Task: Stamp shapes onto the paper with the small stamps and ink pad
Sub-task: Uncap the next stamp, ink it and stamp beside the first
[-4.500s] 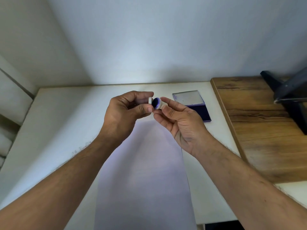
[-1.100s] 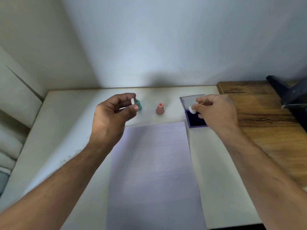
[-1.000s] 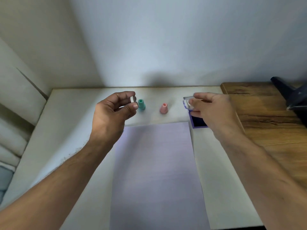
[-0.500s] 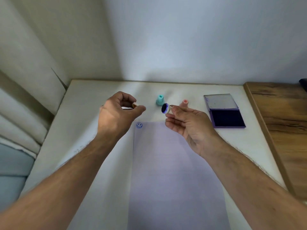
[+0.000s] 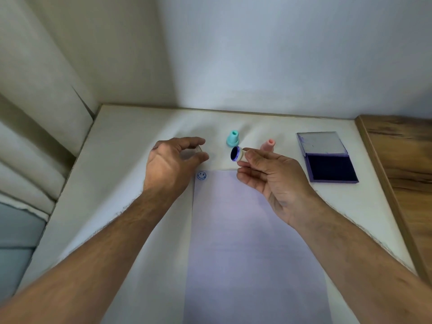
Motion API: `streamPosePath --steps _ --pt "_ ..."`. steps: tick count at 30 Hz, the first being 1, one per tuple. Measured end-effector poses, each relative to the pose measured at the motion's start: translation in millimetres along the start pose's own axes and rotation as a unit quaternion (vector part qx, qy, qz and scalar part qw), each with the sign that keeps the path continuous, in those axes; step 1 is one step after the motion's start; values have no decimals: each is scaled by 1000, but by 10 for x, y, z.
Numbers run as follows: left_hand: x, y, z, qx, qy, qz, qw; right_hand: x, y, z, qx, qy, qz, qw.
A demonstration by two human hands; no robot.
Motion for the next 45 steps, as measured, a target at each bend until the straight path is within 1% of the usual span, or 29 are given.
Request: streamPosePath --steps 2,6,10,12,17,20,23,27,36,39,45 --pt "-8 -16 -6 0 -16 12 1000 -2 1 -1 0 0 0 1000" --pt "27 -9 -17 -11 -4 21 1000 11 -5 2 1 1 -1 1000" --pt "17 -43 -16 -27 -63 87 994 19 -13 6 3 4 0 1000" --pt "19 -50 -3 -28 -71 112 991 10 -22 5 5 2 1 1000" --pt "23 -28 23 -18 -56 91 994 -17 -49 -1 17 -4 -1 1000" --pt "-15 -10 -7 -13 -49 73 996 -41 -67 -1 34 -20 20 999" --pt "-18 23 -17 -20 -31 49 998 -55 -98 -12 65 -39 63 995" --pt "-26 94 -55 -28 -40 31 998 -49 -174 -59 118 -42 111 986" --pt "-42 144 -134 27 -82 61 994 -49 -338 -187 170 -55 142 974" --pt "-5 166 -142 48 -91 65 993 -15 -377 -276 179 -47 133 974" --pt "81 143 -179 103 -67 101 987 -1 -431 -348 195 -43 134 971"
Point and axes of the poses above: each hand's wrist, its own z-axis towards the middle knuckle, its own y-axis out of the back of the hand, x = y × z, the point moved 4 cm from there along z, towards the middle knuckle, and after that the axes turned 3 degrees about z, right-handed, at the moved point
